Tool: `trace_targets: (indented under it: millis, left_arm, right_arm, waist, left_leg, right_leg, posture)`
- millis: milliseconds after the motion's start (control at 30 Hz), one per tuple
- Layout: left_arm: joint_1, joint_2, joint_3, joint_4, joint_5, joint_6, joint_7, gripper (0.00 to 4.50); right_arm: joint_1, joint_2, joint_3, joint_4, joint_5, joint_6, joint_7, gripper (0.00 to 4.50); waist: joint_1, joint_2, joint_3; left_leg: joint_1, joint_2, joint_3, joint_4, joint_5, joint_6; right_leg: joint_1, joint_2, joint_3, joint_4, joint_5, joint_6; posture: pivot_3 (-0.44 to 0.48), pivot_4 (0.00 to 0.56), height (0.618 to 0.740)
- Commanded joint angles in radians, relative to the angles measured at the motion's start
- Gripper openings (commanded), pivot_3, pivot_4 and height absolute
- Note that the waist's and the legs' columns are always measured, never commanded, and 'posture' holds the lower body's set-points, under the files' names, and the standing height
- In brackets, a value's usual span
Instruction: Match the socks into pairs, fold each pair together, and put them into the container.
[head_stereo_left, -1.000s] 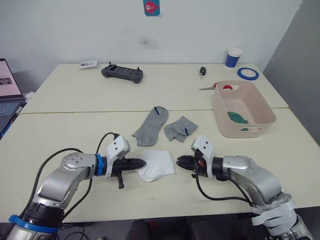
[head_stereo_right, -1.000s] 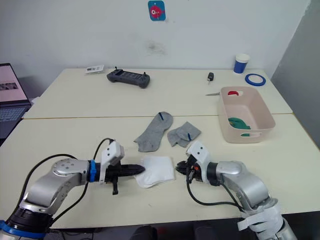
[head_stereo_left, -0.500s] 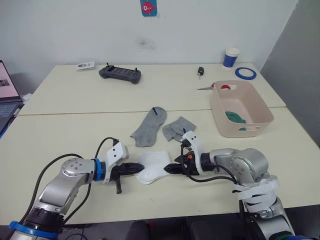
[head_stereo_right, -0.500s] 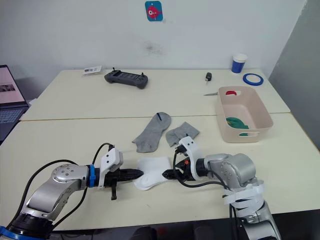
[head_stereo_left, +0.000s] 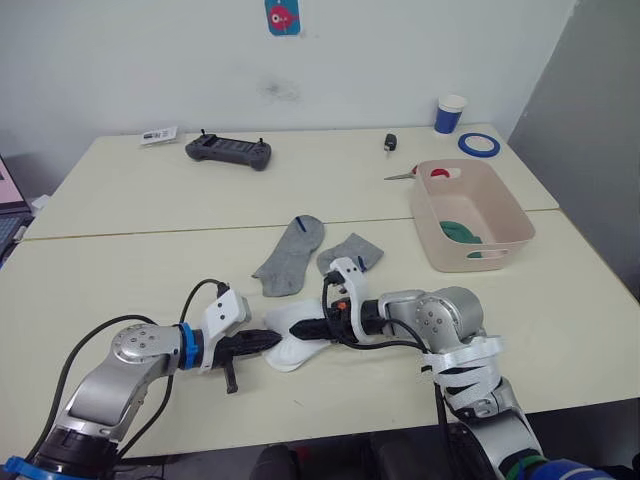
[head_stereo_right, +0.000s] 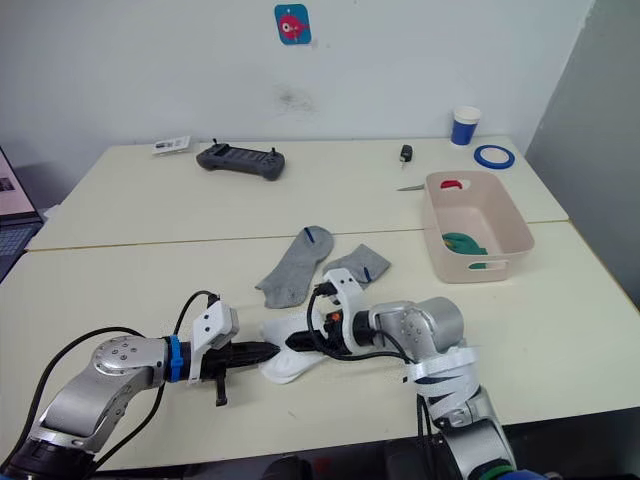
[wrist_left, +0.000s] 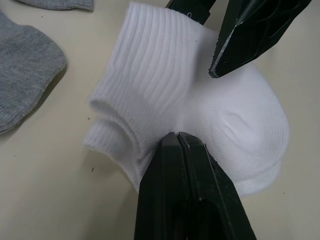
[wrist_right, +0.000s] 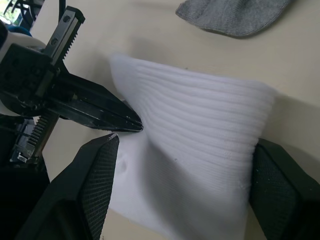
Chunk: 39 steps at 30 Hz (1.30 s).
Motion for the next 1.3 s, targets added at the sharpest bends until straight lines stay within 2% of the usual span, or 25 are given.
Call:
trace_targets:
  millis: [33,133,233,533,633,733,833,933,1067,1167,1233,1300]
  left_arm:
    - [0.03,0.016,-0.009,0.019,0.025,0.033,0.009,0.0]
    - [0.036,0.019,-0.002,0.018,0.025,0.033,0.009,0.0]
    - [0.037,0.021,0.007,0.023,0.027,0.032,0.009,0.0]
    - [0.022,0.019,0.028,0.033,0.008,0.038,0.012,0.0]
    - [0.005,-0.004,0.069,0.009,-0.05,0.064,0.024,0.0]
    - [-0.03,-0.035,0.132,-0.036,-0.135,0.121,0.052,0.0]
    - [-0.07,-0.035,0.147,-0.079,-0.157,0.155,0.072,0.0]
    - [-0.148,-0.04,0.126,-0.156,-0.205,0.227,0.079,0.59]
    - [-0.296,-0.093,0.08,-0.239,-0.283,0.311,0.101,1.83]
    - [-0.404,-0.13,0.05,-0.262,-0.335,0.362,0.097,2.77]
    - [-0.442,-0.136,0.033,-0.263,-0.343,0.368,0.088,3.43]
    - [-0.478,-0.144,0.018,-0.259,-0.351,0.373,0.079,4.01]
  right_arm:
    - [0.001,0.04,-0.01,0.021,0.03,0.013,0.001,3.84]
    - [-0.004,0.053,-0.02,0.026,0.03,0.007,0.001,3.84]
    - [-0.007,0.052,-0.023,0.025,0.03,0.001,0.007,3.23]
    - [0.008,0.068,-0.034,0.001,0.042,-0.008,0.0,0.16]
    - [0.024,0.038,-0.03,-0.042,0.041,-0.029,0.003,0.06]
    - [0.054,-0.045,0.002,-0.129,0.031,-0.081,0.023,0.06]
    - [0.082,-0.111,-0.026,-0.221,0.052,-0.104,0.032,0.06]
    - [0.119,-0.185,-0.085,-0.349,0.095,-0.094,0.048,0.06]
    - [0.192,-0.317,-0.196,-0.53,0.169,-0.08,0.082,0.06]
    - [0.222,-0.384,-0.383,-0.623,0.246,-0.058,0.074,0.06]
    - [0.211,-0.404,-0.495,-0.639,0.288,-0.043,0.051,0.06]
    - [0.187,-0.484,-0.594,-0.631,0.304,-0.045,0.053,0.06]
  waist:
    - [-0.001,0.0,0.0]
    - [-0.002,0.0,0.0]
    - [-0.002,0.0,0.0]
    - [-0.001,0.001,0.0]
    - [0.0,0.001,0.0]
    - [0.004,0.001,0.001]
    - [0.01,0.0,0.002]
    - [0.016,-0.001,0.003]
    - [0.03,-0.001,0.003]
    - [0.035,-0.002,0.003]
    - [0.029,-0.002,0.004]
    - [0.027,-0.001,0.004]
  left_leg:
    - [0.0,0.0,0.0,0.0,0.0,0.0]
    - [0.0,0.0,0.0,-0.001,0.0,0.0]
    - [0.0,0.0,0.0,-0.001,0.0,0.0]
    - [-0.001,0.0,0.0,-0.001,0.0,0.0]
    - [-0.001,0.0,0.0,-0.001,0.0,0.0]
    - [-0.004,0.0,0.0,-0.001,0.0,0.0]
    - [-0.007,0.0,-0.001,0.0,0.0,0.0]
    - [-0.007,0.0,0.0,0.0,0.0,0.0]
    - [-0.008,-0.001,0.0,-0.001,0.0,0.0]
    - [-0.008,-0.001,0.0,0.0,0.0,0.0]
    - [-0.007,-0.001,0.0,0.0,0.0,0.0]
    - [-0.006,-0.001,0.0,0.0,0.0,0.0]
  right_leg:
    - [0.0,0.0,0.0,0.0,0.0,0.0]
    - [0.0,0.0,0.0,0.0,0.0,0.0]
    - [0.0,0.0,0.0,0.0,0.0,0.0]
    - [-0.001,0.0,0.0,-0.001,0.0,0.0]
    - [-0.001,0.0,0.0,-0.001,0.0,0.0]
    - [-0.003,0.0,-0.001,-0.001,0.0,0.0]
    - [-0.004,-0.001,-0.002,-0.002,0.0,0.0]
    - [-0.004,-0.001,-0.001,-0.003,-0.001,0.0]
    - [-0.004,-0.001,-0.001,-0.003,-0.002,0.002]
    - [-0.004,-0.001,-0.001,-0.003,-0.002,0.002]
    - [-0.004,0.0,-0.001,-0.003,-0.002,0.002]
    - [-0.003,0.0,0.0,-0.002,-0.002,0.002]
  posture:
    - [0.0,0.15,0.74]
    - [0.0,0.15,0.74]
    - [0.0,0.15,0.74]
    - [0.0,0.15,0.74]
    - [0.0,0.15,0.74]
    - [0.0,0.15,0.74]
    - [0.0,0.15,0.74]
    - [0.0,0.15,0.74]
    - [0.0,0.15,0.74]
    - [0.0,0.15,0.74]
    - [0.0,0.15,0.74]
    - [0.0,0.15,0.74]
